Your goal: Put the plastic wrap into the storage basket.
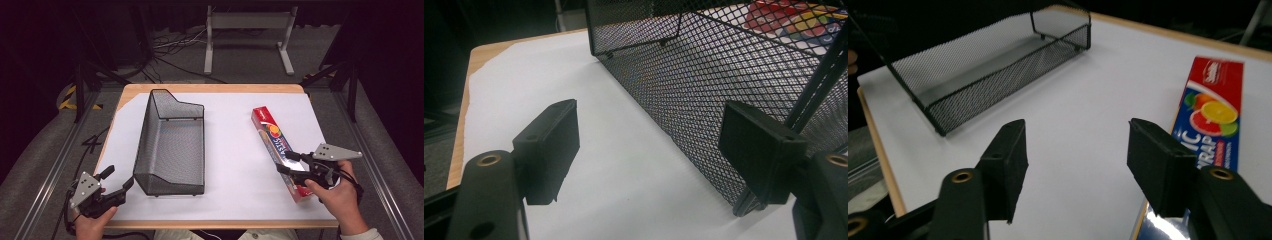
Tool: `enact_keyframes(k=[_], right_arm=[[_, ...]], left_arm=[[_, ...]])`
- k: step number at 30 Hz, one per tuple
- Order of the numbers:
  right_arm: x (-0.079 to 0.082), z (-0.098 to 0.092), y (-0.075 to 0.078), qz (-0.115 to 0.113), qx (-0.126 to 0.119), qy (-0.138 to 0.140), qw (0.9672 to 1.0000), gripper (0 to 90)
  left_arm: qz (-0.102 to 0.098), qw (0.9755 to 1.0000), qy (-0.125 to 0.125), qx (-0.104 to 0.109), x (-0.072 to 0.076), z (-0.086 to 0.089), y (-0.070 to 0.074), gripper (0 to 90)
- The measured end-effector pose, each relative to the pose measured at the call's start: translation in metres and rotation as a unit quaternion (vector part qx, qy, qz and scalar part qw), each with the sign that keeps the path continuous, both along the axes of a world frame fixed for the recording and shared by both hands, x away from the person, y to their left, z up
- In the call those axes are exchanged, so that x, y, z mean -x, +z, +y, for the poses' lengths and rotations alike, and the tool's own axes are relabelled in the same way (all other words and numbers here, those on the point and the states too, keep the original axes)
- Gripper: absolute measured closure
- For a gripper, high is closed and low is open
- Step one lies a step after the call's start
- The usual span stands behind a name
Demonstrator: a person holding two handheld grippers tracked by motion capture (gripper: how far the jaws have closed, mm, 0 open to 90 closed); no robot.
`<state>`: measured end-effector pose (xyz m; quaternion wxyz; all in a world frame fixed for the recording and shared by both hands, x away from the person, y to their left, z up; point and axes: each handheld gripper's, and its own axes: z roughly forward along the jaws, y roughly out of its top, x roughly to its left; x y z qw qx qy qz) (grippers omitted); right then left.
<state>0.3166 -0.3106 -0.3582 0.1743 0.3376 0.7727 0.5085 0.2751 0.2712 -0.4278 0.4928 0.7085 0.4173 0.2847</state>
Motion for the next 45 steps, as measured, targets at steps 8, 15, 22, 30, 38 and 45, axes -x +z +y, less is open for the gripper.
enact_keyframes(k=[8,15,22,30,38,45], right_arm=[[-0.009,-0.001,0.008,-0.037,-0.039,-0.044,0.9976,31.4],[-0.02,-0.004,0.014,-0.027,-0.051,-0.074,0.9956,31.4],[-0.037,-0.006,0.024,-0.013,-0.038,-0.104,0.9937,28.1],[-0.064,0.001,0.026,0.028,-0.015,-0.124,0.9918,22.2],[-0.087,0.008,0.011,0.1,0.021,-0.146,0.9839,18.3],[-0.103,0.011,-0.009,0.175,0.064,-0.167,0.9682,17.5]], left_arm=[[0.0,1.0,0.002,-0.002,0.0,-0.001,0.0,25.0],[0.002,1.0,0.007,-0.001,0.0,0.0,0.0,25.0],[0.002,0.9999,0.01,0.001,0.001,0.002,0.0,25.0],[0.003,0.9999,0.01,-0.001,0.001,0.001,0.0,25.1],[0.005,0.9999,0.01,-0.002,0.001,0.002,-0.001,25.1],[0.004,0.9999,0.01,-0.001,0.002,0.001,-0.001,25.1]])
